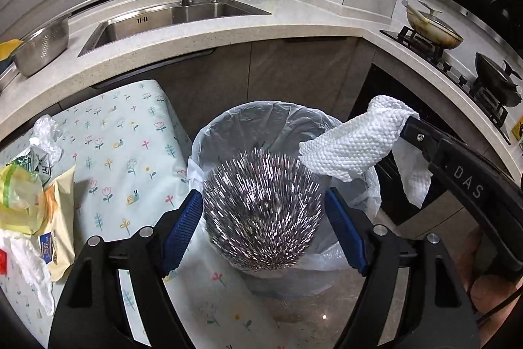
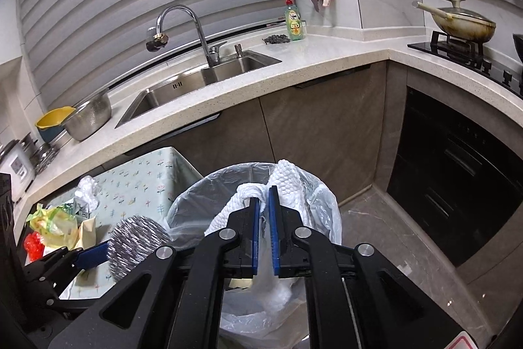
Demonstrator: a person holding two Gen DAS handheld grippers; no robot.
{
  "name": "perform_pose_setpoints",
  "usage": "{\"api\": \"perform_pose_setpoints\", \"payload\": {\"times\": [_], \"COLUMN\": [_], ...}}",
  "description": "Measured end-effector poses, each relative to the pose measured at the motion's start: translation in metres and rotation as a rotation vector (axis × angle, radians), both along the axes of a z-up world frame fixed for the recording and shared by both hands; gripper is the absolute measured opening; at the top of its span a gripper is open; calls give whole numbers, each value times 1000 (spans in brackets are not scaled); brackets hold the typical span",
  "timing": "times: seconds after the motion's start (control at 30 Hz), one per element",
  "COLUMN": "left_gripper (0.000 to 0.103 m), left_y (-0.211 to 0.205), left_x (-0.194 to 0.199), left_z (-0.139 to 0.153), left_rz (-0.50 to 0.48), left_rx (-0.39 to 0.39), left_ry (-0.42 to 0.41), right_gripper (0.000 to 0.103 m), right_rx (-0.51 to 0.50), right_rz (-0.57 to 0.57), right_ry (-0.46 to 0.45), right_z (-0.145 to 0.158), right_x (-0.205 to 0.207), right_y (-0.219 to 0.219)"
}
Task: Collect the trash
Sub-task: 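Open both tools to drop the scrubber and tissue into the bin, then move both tools back over the remaining trash on the table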
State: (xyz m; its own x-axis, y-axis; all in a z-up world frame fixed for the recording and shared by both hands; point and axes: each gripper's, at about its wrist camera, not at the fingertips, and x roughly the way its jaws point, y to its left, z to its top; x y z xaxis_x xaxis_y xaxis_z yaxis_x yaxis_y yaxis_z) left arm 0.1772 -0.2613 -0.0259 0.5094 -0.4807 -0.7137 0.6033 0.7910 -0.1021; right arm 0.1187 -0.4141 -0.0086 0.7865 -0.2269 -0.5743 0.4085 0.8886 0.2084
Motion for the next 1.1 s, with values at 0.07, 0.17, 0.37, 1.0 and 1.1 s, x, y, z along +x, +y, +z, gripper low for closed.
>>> {"api": "perform_pose_setpoints", "payload": {"times": [0.07, 0.17, 0.37, 1.0, 1.1], "left_gripper": [81, 86, 86, 87, 87], "left_y": [0, 0, 5, 67, 84], "left_x": [1, 2, 4, 7, 2], "left_z": [1, 3, 5, 27, 34], "left_rz": [9, 19, 35, 142, 163], "left_rx": [-1, -2, 5, -32, -43], "left_ry": [-19, -38, -55, -69, -78], "right_gripper": [11, 27, 48, 58, 62], "right_rx": [-1, -8, -50, -70, -77], "right_rz": [0, 3, 17, 59, 69], "right_ry": [1, -7, -9, -35, -51], "right_z": [0, 1, 8, 29, 38], "right_x": [2, 4, 12, 7, 2], "right_y": [-1, 0, 8, 49, 62]}}
